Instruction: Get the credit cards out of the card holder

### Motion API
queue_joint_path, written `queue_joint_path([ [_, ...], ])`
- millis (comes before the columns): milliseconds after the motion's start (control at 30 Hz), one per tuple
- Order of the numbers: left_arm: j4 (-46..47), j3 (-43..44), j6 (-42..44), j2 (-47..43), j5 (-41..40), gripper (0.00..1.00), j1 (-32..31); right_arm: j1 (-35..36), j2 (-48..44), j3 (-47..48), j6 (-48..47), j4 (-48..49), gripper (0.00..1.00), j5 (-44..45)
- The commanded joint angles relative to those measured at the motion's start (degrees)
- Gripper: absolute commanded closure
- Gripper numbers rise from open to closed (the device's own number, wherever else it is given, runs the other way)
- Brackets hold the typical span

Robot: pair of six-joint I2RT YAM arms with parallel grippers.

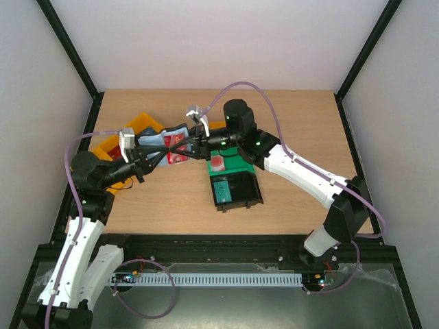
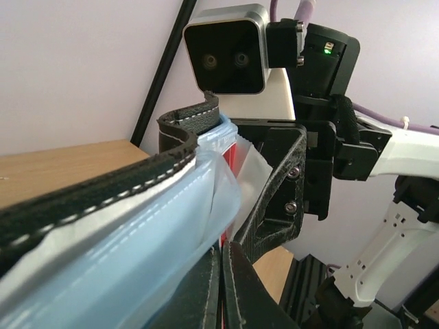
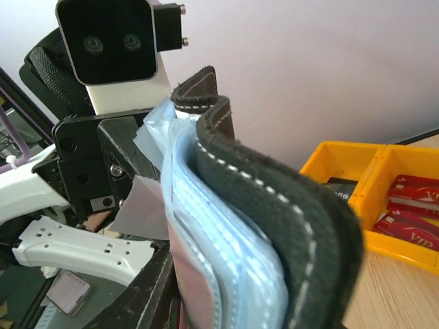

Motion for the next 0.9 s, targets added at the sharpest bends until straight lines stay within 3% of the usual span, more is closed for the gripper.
queue_joint_path([
  [0,2.1,2.2,3.0,-2.1,2.9,0.98,0.3,-0.1,-1.5,-2.0,-2.9,-3.8,0.73,-1.1],
  [167,1.3,2.1,3.7,-2.2,2.8,0.98,1.2,-1.6,-3.3,-2.3,-6.2,-8.7,0.64,-3.5],
  [300,1.0,2.0,3.9,-2.3,3.1,0.98,1.5,-2.3,-4.3,-2.7,-7.1,-10.6,0.65,-5.6],
  [467,0.2,2.1,4.7,-2.2,3.6,0.98,1.8,-3.3,-4.8,-2.4,-7.6,-11.9,0.76,-7.9],
  [633,-2.5,2.5,7.2,-1.9,4.8,0.98,2.0,-4.2,-5.5,-2.3,-7.9,-13.2,0.98,-8.3],
  [867,-3.3,3.3,7.3,0.2,7.7,0.98,2.1,-4.5,-6.5,-2.3,-8.3,-14.1,0.98,-7.0],
])
